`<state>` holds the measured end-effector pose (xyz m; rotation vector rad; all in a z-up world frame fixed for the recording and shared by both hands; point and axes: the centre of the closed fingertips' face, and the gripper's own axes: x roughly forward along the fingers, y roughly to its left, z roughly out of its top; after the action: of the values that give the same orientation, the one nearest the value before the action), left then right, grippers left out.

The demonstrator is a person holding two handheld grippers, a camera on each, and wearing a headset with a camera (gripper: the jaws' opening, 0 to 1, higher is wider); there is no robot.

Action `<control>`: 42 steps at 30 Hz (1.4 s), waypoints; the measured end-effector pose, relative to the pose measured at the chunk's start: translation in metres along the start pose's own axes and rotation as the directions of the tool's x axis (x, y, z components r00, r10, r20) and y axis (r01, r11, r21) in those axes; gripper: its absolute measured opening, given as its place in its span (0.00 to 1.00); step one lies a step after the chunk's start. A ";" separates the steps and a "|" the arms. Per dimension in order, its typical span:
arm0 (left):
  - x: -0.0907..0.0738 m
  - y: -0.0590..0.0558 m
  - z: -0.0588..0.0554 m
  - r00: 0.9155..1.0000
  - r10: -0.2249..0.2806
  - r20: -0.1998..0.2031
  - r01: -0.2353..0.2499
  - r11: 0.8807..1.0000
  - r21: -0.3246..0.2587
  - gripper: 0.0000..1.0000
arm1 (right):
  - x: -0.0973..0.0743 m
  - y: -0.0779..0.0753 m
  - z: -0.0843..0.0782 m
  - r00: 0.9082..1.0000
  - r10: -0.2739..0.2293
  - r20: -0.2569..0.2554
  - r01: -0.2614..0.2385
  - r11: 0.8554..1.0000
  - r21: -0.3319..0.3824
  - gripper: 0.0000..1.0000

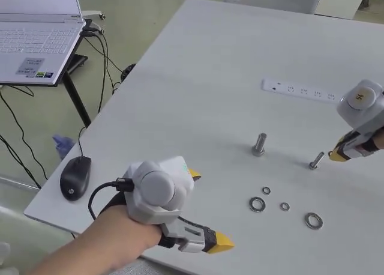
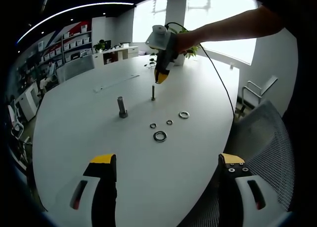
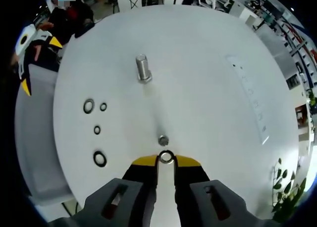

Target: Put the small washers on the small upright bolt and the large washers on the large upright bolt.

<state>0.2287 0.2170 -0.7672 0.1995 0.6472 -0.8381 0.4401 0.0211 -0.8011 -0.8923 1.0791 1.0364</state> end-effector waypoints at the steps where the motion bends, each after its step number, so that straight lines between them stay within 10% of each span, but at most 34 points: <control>1: 0.000 0.000 0.000 1.000 0.000 -0.001 0.000 1.000 0.001 0.84 | 0.000 0.000 0.001 1.000 0.000 0.002 0.000 1.000 -0.001 0.12; 42: 0.003 0.004 -0.001 1.000 -0.002 -0.003 0.002 1.000 -0.014 0.84 | 0.016 0.000 0.010 1.000 0.016 -0.019 -0.017 0.999 -0.030 0.12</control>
<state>0.2324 0.2181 -0.7703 0.1882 0.6561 -0.8349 0.4449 0.0345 -0.8145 -0.9202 1.0907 1.0619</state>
